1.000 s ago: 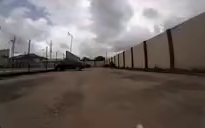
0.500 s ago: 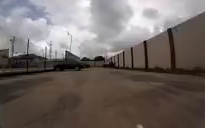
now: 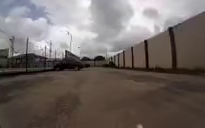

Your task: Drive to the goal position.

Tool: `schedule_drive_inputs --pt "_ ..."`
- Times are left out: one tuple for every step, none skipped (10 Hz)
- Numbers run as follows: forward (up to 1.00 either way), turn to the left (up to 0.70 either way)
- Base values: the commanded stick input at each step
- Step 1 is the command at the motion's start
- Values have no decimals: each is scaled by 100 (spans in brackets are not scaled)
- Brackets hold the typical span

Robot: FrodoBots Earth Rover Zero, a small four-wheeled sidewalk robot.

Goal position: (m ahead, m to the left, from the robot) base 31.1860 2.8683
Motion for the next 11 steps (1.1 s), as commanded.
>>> schedule_drive_inputs --pt "30 0" --pt "30 0" --pt "30 0" --pt "30 0" --pt "30 0" --pt "30 0" --pt "30 0" --pt "30 0" --pt "30 0" --pt "30 0" --pt "30 0"
